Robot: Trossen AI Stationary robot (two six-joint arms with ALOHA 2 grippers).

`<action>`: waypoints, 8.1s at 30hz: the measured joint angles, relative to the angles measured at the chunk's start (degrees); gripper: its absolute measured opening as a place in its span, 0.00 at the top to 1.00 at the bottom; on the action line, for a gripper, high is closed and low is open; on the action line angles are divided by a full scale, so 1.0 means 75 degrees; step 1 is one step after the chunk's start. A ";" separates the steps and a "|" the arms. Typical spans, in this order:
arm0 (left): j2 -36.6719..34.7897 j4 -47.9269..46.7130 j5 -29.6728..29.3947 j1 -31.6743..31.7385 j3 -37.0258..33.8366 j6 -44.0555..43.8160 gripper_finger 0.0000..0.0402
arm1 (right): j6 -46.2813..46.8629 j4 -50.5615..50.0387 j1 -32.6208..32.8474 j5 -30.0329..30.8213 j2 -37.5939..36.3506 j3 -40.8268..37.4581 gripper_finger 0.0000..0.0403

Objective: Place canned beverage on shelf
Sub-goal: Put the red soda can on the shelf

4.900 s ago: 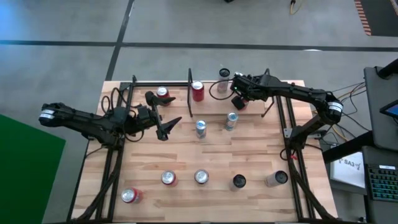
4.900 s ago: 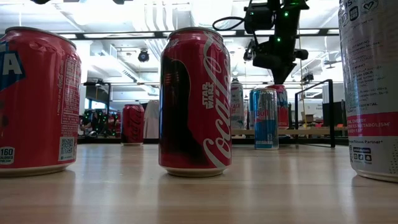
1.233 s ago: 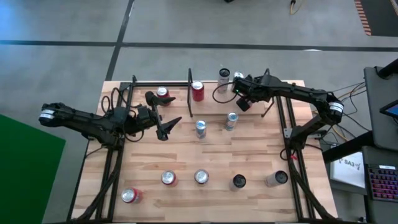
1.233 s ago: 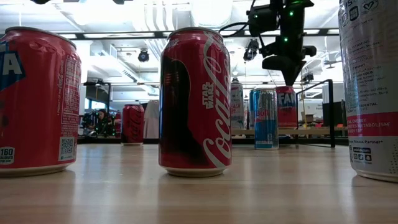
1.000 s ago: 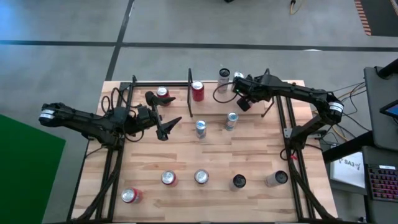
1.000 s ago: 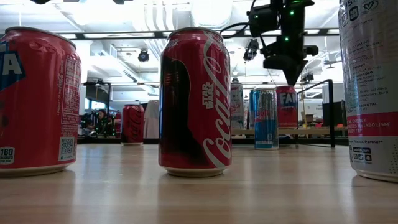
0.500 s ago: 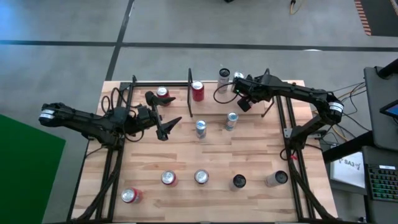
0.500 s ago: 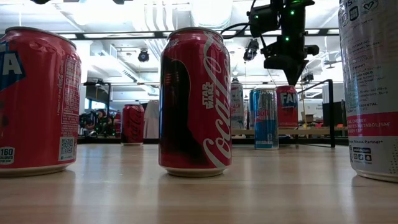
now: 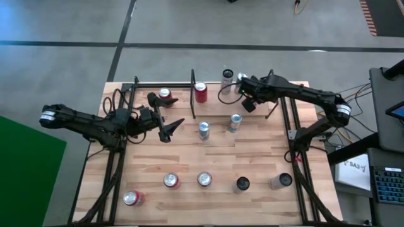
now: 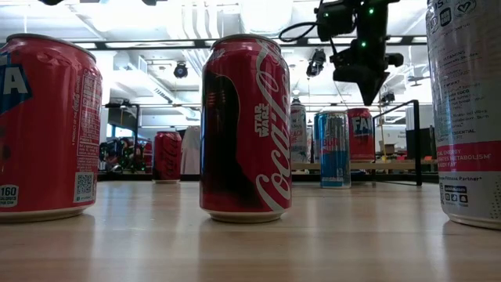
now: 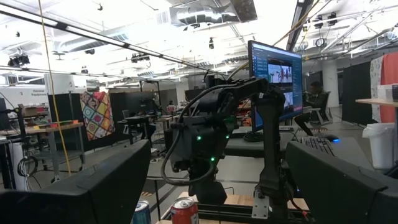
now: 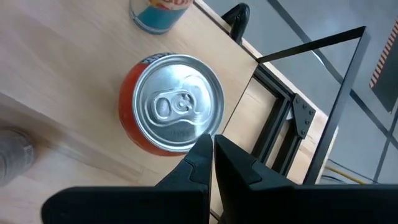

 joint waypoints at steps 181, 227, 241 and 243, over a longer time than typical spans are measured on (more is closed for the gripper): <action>0.0002 0.0050 0.0022 -0.0003 0.0000 -0.0201 0.11 | -0.1553 0.1879 -0.1367 -0.1055 -0.0186 -0.0507 0.98; 0.0001 0.0044 0.0019 0.0000 -0.0009 -0.0201 0.11 | -0.2100 0.1716 -0.1938 -0.1617 -0.0281 -0.0429 0.98; 0.0002 0.0047 0.0016 0.0000 -0.0009 -0.0114 0.11 | -0.2033 0.1481 -0.1938 -0.1916 -0.0091 -0.0309 0.98; 0.0001 0.0044 0.0016 0.0000 -0.0008 -0.0114 0.11 | -0.2061 0.1511 -0.1938 -0.1838 0.0015 -0.0309 0.98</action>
